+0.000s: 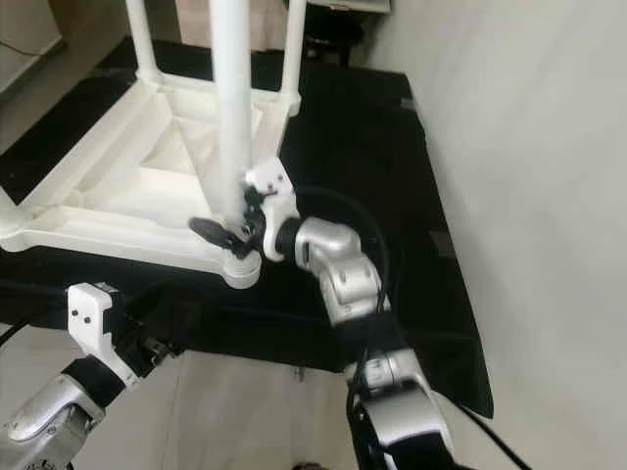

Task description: Building children table

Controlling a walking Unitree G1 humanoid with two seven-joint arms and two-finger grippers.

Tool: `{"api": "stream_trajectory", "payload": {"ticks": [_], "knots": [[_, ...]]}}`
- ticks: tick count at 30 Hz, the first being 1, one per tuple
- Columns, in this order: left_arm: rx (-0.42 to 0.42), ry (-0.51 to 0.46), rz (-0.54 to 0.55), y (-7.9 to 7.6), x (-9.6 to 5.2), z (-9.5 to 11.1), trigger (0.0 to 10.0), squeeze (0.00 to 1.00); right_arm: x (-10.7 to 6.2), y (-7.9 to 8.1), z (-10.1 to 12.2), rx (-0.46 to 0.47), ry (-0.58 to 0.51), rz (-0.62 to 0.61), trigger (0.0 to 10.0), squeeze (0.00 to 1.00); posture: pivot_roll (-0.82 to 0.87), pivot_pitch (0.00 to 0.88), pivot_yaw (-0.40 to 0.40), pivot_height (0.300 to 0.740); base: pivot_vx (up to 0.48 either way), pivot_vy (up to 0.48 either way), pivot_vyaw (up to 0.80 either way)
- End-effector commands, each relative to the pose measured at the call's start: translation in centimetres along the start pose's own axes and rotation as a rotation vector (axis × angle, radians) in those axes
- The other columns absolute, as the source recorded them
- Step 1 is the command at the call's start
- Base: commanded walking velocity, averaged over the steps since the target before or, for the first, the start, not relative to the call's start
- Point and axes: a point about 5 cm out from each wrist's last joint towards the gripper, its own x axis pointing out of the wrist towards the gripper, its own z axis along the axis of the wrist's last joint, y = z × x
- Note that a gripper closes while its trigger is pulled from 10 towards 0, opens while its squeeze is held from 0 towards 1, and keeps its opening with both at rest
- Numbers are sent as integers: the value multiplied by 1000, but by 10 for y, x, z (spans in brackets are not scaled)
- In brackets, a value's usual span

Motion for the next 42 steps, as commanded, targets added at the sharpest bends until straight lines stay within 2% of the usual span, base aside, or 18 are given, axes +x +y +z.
{"api": "stream_trajectory", "payload": {"ticks": [1, 2, 3, 5, 6, 7, 8, 19, 20, 21, 22, 23, 30, 35, 36, 39, 41, 42], "knots": [[-16, 11, -2, -3, -2, -1, 10000, 0, 6, 5, -1, -6, 0, 90, 10000, 0, 48, 152, -114, 740, 0, 0, 0], [-15, 10, -2, -5, -2, -1, 10000, 0, 11, 9, 3, -33, -5, 182, 10000, 0, 66, 175, -118, 740, 0, 0, 0], [-15, 10, -2, -5, -2, -1, 10000, 0, 11, 9, 3, -33, -5, 182, 10000, 0, 66, 175, -118, 740, 0, 0, 0], [-15, 9, -2, -9, -4, 1, 10000, 0, 17, 14, 7, -52, -8, 333, 10000, 0, 86, 199, -122, 740, 0, 0, 0], [-15, 9, -2, -9, -4, 1, 10000, 0, 17, 14, 7, -52, -8, 333, 10000, 0, 86, 199, -122, 740, 0, 0, 0], [-20, 13, -4, -16, -8, 2, 10000, 0, 22, 18, 9, -61, -4, 431, 10000, 0, 110, 239, -123, 740, 0, 0, 0], [-24, 17, -5, -19, -10, 3, 10000, 0, 24, 19, 9, -63, -3, 455, 10000, 0, 114, 245, -123, 740, 0, 0, 0], [-52, 51, -24, -40, -27, 5, 10000, 0, 35, 14, 17, -81, -19, 513, 10000, 0, 159, 334, -110, 740, 0, 0, 0], [-55, 55, -26, -42, -28, 6, 10000, 0, 36, 14, 17, -79, -23, 519, 7137, 0, 161, 340, -107, 740, 0, 0, 0], [-55, 55, -26, -42, -28, 6, 10000, 0, 36, 14, 17, -79, -23, 519, 7137, 0, 161, 340, -107, 740, 0, 0, 0], [-58, 58, -27, -43, -29, 6, 10000, 0, 36, 14, 17, -76, -26, 528, 3059, 0, 162, 341, -106, 740, 0, 0, 0], [-62, 62, -27, -44, -30, 6, 10000, 0, 36, 15, 17, -72, -28, 550, 0, 0, 165, 347, -103, 740, 0, 0, 0], [-75, 81, -30, -48, -35, 6, 10000, 0, 31, 11, 16, -79, -35, 589, 0, 0, 157, 348, -94, 740, 0, 0, 0], [-79, 84, -31, -49, -35, 6, 10000, 0, 27, 5, 17, -85, -44, 566, 0, 0, 142, 340, -90, 740, 0, 0, 0], [-78, 80, -34, -48, -33, 6, 10000, 0, 22, -4, 18, -97, -60, 475, 0, 0, 116, 321, -92, 740, 0, 0, 0], [-76, 76, -36, -47, -31, 6, 10000, 0, 20, -9, 19, -110, -65, 421, 0, 0, 112, 318, -94, 740, 0, 0, 0], [-72, 65, -37, -45, -26, 6, 10000, 0, 11, -23, 21, -103, -82, 206, 0, 0, 70, 294, -101, 740, 0, 0, 0], [-72, 65, -37, -45, -26, 6, 10000, 0, 11, -23, 21, -103, -82, 206, 0, 0, 70, 294, -101, 740, 0, 0, 0]]}}
